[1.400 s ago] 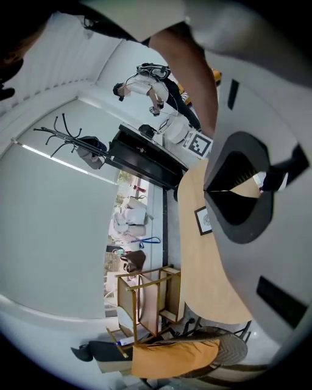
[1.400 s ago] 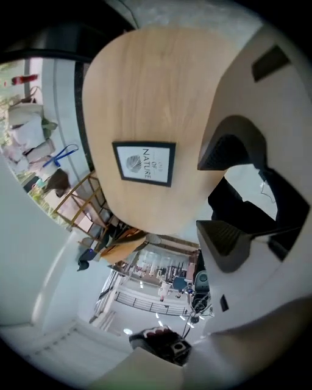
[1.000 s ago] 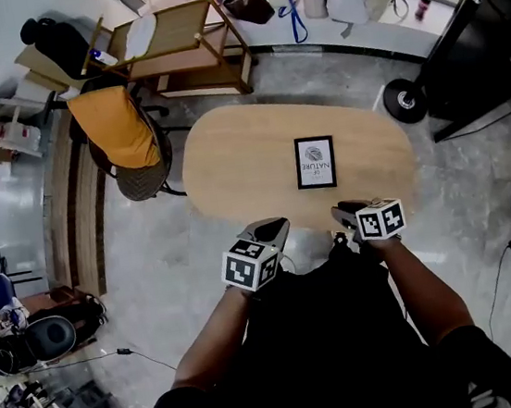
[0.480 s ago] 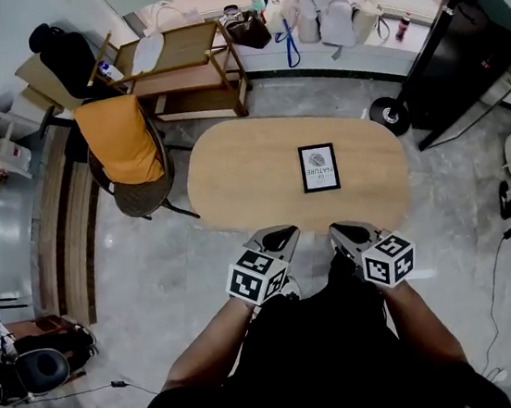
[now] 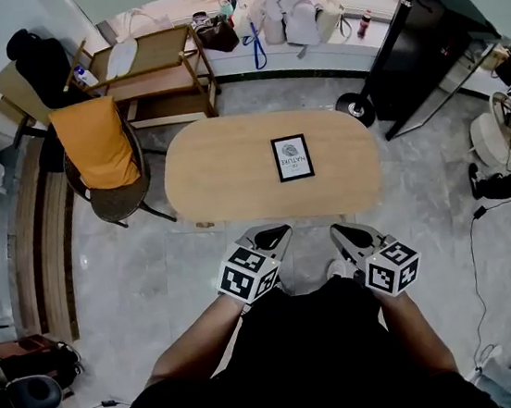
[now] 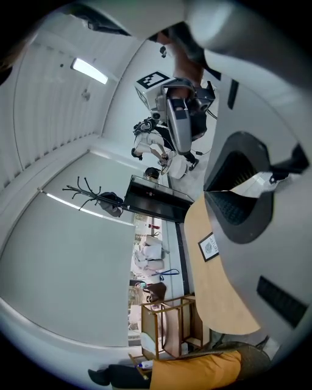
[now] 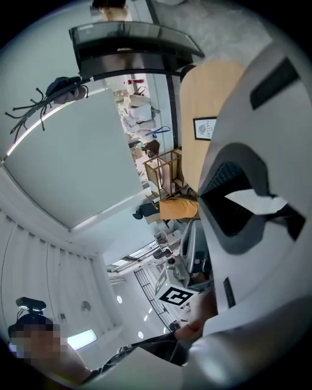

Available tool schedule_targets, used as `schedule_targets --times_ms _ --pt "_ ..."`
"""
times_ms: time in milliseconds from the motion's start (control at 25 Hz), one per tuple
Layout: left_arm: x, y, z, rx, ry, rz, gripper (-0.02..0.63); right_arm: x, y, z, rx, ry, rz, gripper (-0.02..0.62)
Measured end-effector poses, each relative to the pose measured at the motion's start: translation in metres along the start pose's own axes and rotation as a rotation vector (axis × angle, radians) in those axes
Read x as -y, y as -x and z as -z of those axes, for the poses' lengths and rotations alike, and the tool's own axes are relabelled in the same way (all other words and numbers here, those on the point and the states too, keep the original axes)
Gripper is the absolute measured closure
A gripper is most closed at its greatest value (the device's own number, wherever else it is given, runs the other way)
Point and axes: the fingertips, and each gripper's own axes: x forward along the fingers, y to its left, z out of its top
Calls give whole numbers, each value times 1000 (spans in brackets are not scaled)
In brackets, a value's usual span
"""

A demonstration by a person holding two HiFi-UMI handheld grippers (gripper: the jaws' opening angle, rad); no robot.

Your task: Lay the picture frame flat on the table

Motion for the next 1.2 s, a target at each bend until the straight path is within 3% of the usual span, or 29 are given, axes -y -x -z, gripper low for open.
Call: schedule_targets --times_ms 120,360,520,960,1200 --pt "12 -4 -5 11 -21 -22 600 4 17 2 24 58 7 594" --pt "39 -14 2 27 55 -65 601 13 47 7 22 130 -7 595" --pt "57 -25 8 -16 4 -81 601 18 56 12 4 145 -47 595" --pt "63 -28 -4 -1 1 -114 601 23 59 10 6 139 -79 595" --pt "63 -33 -10 0 -20 -118 601 29 53 6 -9 185 -79 595"
